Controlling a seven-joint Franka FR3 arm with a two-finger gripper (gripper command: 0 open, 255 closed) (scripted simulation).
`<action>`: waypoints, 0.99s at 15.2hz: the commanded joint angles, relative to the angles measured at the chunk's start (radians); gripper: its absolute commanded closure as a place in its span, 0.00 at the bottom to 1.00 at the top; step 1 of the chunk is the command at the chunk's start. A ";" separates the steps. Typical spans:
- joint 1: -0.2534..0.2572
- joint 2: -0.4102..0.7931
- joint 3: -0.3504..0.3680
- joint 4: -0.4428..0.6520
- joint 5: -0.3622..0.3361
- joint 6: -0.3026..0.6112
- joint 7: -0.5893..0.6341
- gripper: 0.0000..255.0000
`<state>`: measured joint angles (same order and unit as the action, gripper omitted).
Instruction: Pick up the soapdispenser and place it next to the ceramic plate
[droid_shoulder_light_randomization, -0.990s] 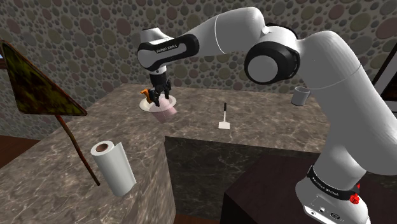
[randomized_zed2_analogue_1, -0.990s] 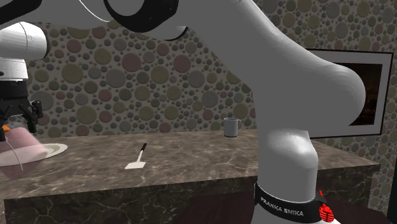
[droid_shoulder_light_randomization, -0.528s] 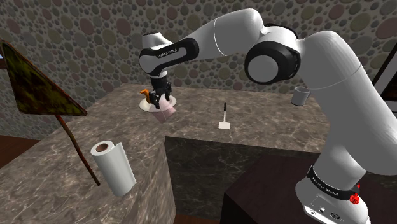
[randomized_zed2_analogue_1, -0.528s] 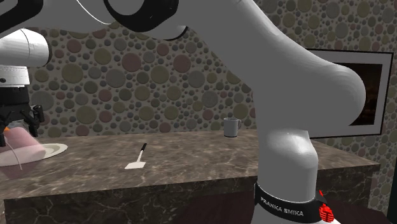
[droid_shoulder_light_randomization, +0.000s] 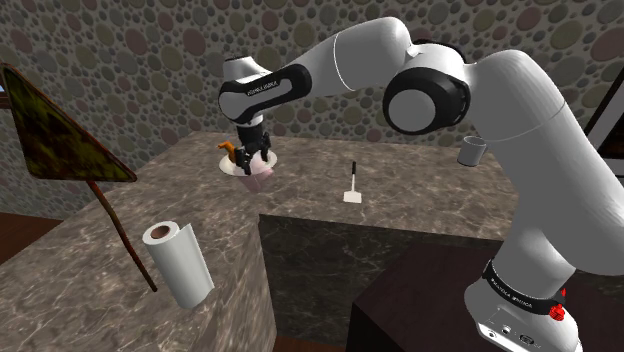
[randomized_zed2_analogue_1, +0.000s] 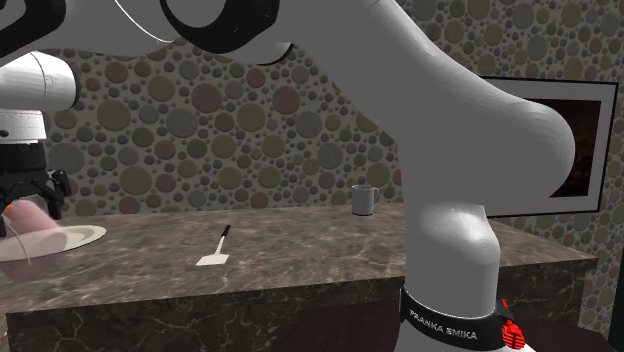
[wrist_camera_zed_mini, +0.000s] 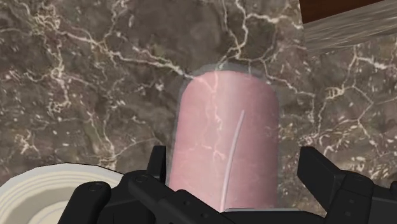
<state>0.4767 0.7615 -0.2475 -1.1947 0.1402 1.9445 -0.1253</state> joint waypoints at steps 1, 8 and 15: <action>0.001 -0.001 0.000 -0.005 0.000 0.002 0.000 0.00; -0.005 -0.024 -0.004 0.095 -0.007 -0.120 0.005 0.00; -0.005 -0.024 -0.004 0.095 -0.007 -0.120 0.005 0.00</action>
